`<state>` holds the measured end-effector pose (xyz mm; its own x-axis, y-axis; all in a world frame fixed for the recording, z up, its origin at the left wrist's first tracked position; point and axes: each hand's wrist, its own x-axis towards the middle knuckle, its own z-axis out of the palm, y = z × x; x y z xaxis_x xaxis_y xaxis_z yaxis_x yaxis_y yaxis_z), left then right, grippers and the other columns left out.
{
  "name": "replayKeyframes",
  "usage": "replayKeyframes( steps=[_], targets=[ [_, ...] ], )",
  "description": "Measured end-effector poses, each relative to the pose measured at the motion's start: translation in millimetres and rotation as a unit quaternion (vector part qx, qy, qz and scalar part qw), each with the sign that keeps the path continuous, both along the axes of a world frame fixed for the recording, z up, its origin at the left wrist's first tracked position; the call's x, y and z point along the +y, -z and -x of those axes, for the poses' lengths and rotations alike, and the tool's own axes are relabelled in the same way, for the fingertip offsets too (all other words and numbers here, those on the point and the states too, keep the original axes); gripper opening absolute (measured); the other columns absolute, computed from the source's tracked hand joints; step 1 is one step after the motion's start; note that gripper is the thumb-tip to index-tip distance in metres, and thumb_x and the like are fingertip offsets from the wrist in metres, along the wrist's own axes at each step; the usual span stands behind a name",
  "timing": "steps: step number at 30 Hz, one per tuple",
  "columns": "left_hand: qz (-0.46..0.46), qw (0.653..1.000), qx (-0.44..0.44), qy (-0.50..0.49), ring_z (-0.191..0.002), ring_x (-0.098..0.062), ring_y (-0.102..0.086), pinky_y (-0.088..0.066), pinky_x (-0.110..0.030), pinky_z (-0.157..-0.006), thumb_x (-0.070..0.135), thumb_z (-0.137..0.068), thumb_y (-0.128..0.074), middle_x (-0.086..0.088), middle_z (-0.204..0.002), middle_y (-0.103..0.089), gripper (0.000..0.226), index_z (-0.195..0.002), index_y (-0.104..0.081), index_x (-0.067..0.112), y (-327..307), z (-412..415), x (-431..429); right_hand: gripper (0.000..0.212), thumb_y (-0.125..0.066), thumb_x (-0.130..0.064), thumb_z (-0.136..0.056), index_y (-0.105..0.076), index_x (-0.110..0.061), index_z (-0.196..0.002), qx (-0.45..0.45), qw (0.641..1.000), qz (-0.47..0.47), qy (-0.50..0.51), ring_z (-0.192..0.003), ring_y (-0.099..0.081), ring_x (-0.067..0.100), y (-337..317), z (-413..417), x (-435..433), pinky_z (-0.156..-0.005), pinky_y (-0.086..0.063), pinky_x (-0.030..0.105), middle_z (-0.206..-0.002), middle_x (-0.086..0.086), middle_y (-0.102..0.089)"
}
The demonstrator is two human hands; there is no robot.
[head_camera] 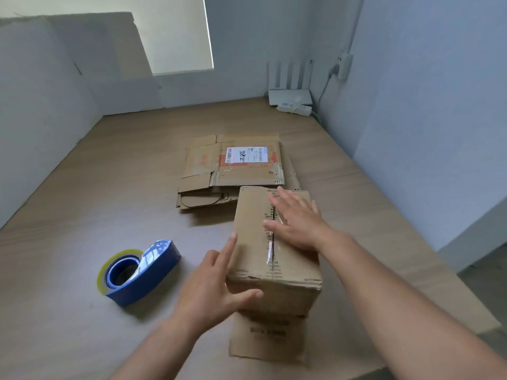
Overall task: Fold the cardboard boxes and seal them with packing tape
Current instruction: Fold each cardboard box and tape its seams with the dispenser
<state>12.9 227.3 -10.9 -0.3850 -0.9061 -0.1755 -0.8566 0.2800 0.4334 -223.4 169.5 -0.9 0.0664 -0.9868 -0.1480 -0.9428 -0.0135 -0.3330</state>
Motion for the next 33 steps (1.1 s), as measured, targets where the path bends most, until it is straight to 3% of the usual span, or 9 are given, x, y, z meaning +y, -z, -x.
replayKeyframes(
  steps=[1,3,6,10,18,21,25,29,33],
  targets=[
    [0.038,0.999,-0.019,0.010,-0.094,-0.007,-0.047,-0.044,-0.022,-0.073,0.096,-0.054,-0.036,0.014,-0.111,-0.035,0.108,-0.136,0.023,0.060,5,10,8,0.069,-0.034,-0.062,-0.092,-0.009,-0.036,-0.151,0.014,1.000,0.007,-0.007,-0.146,0.006,0.011,1,-2,-2,-0.114,0.006,0.054,-0.160,-0.012,0.004],
    [0.072,0.997,-0.009,-0.018,-0.092,-0.009,-0.046,-0.045,-0.024,-0.074,0.095,-0.055,-0.026,0.011,-0.107,-0.031,0.101,-0.142,0.005,0.055,12,24,18,0.060,-0.027,-0.054,-0.097,-0.011,-0.034,-0.151,0.053,0.998,0.005,-0.025,-0.146,0.008,0.012,2,-7,0,-0.113,0.009,0.054,-0.160,-0.013,0.001],
    [0.049,0.997,0.043,-0.040,-0.136,-0.017,-0.032,-0.039,-0.029,-0.106,0.080,-0.069,-0.045,0.003,-0.154,-0.011,0.092,-0.147,-0.010,0.046,20,32,18,0.057,-0.022,-0.048,-0.100,-0.009,-0.028,-0.152,0.086,0.996,0.010,-0.024,-0.146,0.013,0.015,2,-16,14,-0.113,0.012,0.052,-0.160,-0.011,0.001],
    [0.029,0.997,0.059,-0.037,-0.143,-0.014,-0.027,-0.040,-0.029,-0.102,0.065,-0.080,-0.056,0.006,-0.160,0.017,0.088,-0.149,-0.008,0.041,24,35,17,0.057,-0.020,-0.046,-0.101,-0.009,-0.024,-0.153,0.088,0.996,0.013,-0.021,-0.146,0.011,0.013,3,-27,51,-0.115,0.013,0.046,-0.160,-0.008,0.002],
    [0.000,0.993,0.112,-0.038,-0.141,-0.016,-0.032,-0.041,-0.033,-0.101,0.064,-0.076,-0.063,0.000,-0.161,-0.006,0.090,-0.148,-0.013,0.042,21,33,15,0.068,-0.036,-0.068,-0.087,-0.022,-0.041,-0.148,0.039,0.998,0.052,0.002,-0.145,0.013,0.012,9,-15,124,-0.115,0.014,0.044,-0.160,-0.009,-0.002],
    [-0.003,0.992,0.127,-0.024,-0.125,-0.014,-0.049,-0.046,-0.031,-0.094,0.064,-0.074,-0.065,0.007,-0.149,-0.038,0.088,-0.146,-0.019,0.040,18,30,11,0.060,-0.054,-0.057,-0.086,-0.036,-0.043,-0.142,-0.036,0.991,0.109,0.068,-0.144,0.016,0.015,16,-18,130,-0.116,0.012,0.027,-0.160,0.006,-0.002],
    [0.006,0.994,0.105,-0.031,-0.113,-0.014,-0.057,-0.050,-0.031,-0.089,0.064,-0.077,-0.061,0.006,-0.139,-0.051,0.080,-0.144,-0.025,0.038,18,12,11,0.055,-0.059,-0.045,-0.089,-0.044,-0.032,-0.140,-0.056,0.991,0.118,-0.008,-0.141,0.017,0.012,13,-19,118,-0.110,0.014,0.015,-0.159,0.009,-0.009],
    [0.001,0.993,0.112,-0.041,-0.135,-0.015,-0.038,-0.043,-0.035,-0.101,0.080,-0.062,-0.049,0.006,-0.155,-0.027,0.097,-0.147,-0.017,0.044,18,-8,8,0.053,-0.058,-0.040,-0.091,-0.045,-0.025,-0.140,-0.052,0.988,0.100,-0.106,-0.144,0.008,0.017,8,-19,93,-0.114,0.004,0.021,-0.158,0.012,-0.012],
    [-0.016,0.995,0.089,-0.052,-0.141,-0.019,-0.028,-0.041,-0.039,-0.104,0.086,-0.058,-0.031,0.007,-0.161,-0.003,0.098,-0.147,-0.011,0.050,9,-8,-16,0.054,-0.063,-0.038,-0.088,-0.049,-0.023,-0.138,-0.092,0.985,0.119,-0.085,-0.147,-0.006,0.022,13,-34,70,-0.115,0.001,0.021,-0.158,0.012,-0.014]
  ],
)
